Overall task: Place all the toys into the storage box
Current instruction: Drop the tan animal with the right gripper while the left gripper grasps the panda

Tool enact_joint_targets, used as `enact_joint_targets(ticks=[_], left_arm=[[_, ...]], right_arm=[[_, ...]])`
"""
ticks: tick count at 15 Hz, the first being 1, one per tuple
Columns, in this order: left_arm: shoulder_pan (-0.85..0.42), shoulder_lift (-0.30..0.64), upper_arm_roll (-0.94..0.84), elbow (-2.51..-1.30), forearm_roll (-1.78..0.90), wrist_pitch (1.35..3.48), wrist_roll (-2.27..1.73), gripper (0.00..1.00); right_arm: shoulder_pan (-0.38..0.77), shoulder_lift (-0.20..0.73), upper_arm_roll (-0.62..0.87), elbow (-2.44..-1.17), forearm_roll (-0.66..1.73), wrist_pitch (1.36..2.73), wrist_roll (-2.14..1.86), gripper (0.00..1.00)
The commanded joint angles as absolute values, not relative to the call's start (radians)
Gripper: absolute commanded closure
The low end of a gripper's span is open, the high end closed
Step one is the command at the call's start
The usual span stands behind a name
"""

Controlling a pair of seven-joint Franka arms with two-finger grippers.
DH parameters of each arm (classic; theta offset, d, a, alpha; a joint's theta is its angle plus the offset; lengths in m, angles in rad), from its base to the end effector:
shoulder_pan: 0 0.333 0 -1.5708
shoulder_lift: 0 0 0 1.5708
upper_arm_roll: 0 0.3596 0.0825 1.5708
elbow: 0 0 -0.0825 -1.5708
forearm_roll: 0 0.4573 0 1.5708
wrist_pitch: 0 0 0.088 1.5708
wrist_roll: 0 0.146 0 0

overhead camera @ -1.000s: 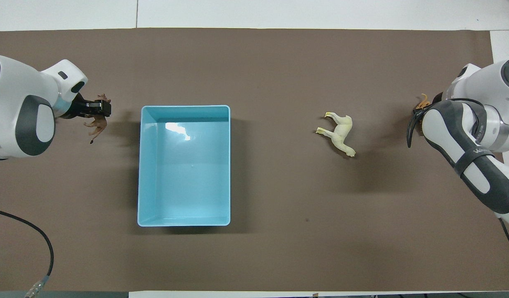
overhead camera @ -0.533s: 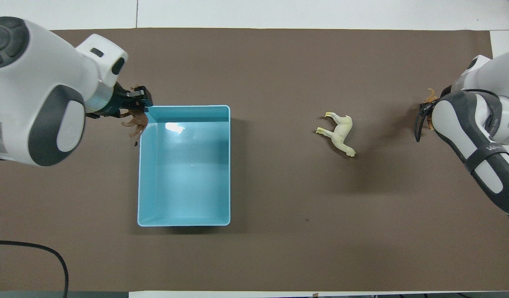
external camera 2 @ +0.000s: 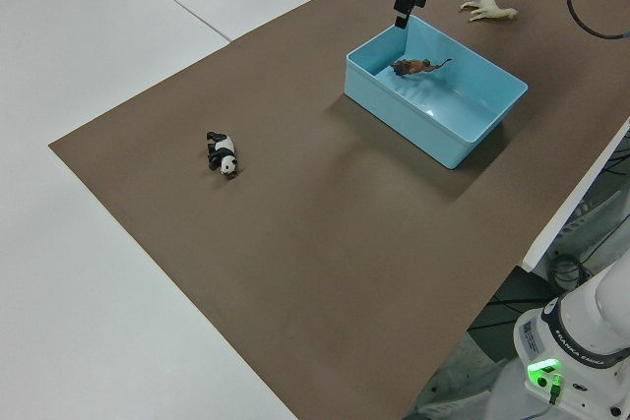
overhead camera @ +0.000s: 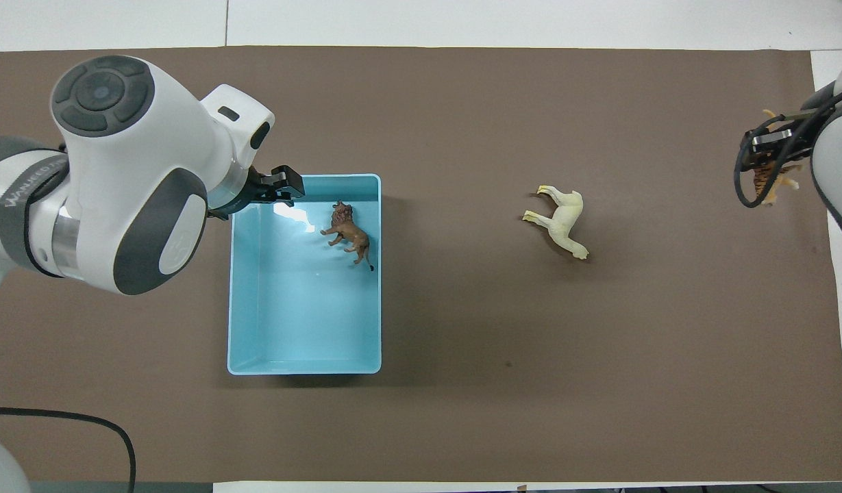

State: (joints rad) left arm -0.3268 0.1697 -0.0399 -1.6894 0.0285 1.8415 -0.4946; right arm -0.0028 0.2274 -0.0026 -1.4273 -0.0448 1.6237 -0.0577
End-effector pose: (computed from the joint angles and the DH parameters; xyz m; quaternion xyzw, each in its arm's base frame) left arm 0.6452 -0.2428 0.4752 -0.9981 -0.0602 0.0036 0.0130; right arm 0.7075 -0.0100 0.5601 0.9992 0.0277 -0.0162 0.0221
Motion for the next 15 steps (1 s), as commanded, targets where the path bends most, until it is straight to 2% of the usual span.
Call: enact_joint_targets(ticks=[1, 5, 9, 11, 14, 15], left_arm=[[-0.206, 0.153, -0.037, -1.691, 0.090, 1.853, -0.270, 0.00], [0.019, 0.166, -0.038, -1.747, 0.092, 2.046, 0.093, 0.00], [0.167, 0.267, -0.038, -1.721, 0.086, 2.185, 0.374, 0.00], [0.219, 0.320, -0.038, -1.706, 0.095, 2.233, 0.452, 0.00], [0.233, 0.399, -0.037, -1.649, 0.106, 2.249, 0.488, 0.00], [0.232, 0.413, -0.037, -1.651, 0.121, 2.253, 0.488, 0.00]], right_arm=[[0.142, 0.250, 0.002, -1.350, -0.049, 1.565, 0.203, 1.00], [0.384, 0.261, 0.002, -1.310, -0.049, 1.585, 0.596, 1.00], [0.676, 0.421, -0.003, -1.165, -0.055, 1.667, 0.940, 1.00], [0.744, 0.487, -0.008, -1.147, -0.054, 1.751, 0.992, 1.00], [0.828, 0.652, -0.018, -1.028, -0.066, 1.799, 1.012, 1.00], [0.828, 0.661, -0.012, -1.041, -0.066, 1.842, 1.012, 1.00]])
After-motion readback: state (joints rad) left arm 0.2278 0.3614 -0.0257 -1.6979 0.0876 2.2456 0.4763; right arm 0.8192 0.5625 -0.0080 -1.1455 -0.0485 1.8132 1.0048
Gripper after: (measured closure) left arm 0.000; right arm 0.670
